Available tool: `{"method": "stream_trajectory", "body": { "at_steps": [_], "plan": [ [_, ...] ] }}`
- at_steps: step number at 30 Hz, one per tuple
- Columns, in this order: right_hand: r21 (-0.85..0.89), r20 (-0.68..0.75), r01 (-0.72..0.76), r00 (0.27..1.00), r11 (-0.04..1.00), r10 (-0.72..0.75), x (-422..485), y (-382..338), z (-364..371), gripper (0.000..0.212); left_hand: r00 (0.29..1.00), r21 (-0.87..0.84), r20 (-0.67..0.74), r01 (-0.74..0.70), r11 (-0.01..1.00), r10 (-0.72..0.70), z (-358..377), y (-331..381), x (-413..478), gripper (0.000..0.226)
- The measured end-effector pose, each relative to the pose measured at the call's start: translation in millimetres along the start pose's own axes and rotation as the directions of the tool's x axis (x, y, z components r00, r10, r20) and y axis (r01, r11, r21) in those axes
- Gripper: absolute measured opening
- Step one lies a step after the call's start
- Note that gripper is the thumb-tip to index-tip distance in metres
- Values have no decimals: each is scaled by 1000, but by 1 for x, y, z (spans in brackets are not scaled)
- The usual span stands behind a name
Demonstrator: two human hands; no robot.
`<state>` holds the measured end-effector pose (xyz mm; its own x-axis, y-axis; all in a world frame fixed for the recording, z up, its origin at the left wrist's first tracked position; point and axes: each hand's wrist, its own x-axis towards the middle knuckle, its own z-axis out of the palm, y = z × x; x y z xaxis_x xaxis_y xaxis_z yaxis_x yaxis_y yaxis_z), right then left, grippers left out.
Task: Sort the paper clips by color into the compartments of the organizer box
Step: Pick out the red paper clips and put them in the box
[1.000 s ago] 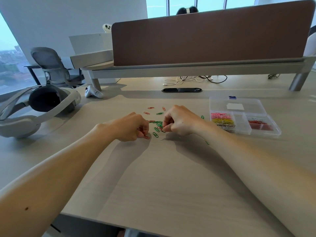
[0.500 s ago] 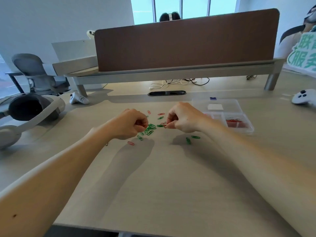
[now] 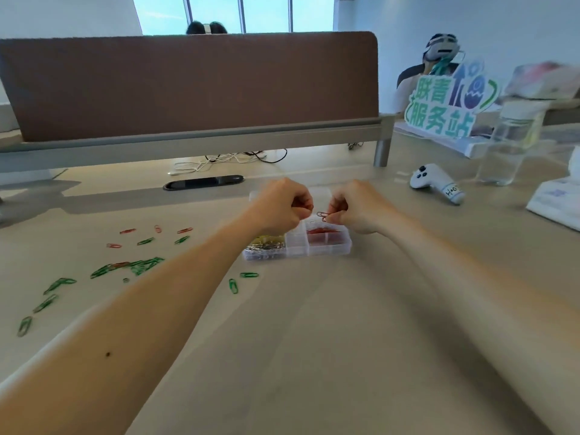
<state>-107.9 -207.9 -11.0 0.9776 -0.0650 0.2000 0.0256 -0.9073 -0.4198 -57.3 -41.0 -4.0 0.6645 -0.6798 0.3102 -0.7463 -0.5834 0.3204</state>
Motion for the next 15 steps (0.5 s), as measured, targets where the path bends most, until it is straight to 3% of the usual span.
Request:
{"method": "stream_trajectory", "body": {
  "at_steps": [10,15],
  "plan": [
    [42,38,80,996,996,-82,2,22,-1,18,996,0,88,-25,1000,25,18,3,23,15],
    [119,4,73,997,990,-74,2,27,-3,15,995,-40,97,-2,999,6,12,5,21,22]
  ]
}}
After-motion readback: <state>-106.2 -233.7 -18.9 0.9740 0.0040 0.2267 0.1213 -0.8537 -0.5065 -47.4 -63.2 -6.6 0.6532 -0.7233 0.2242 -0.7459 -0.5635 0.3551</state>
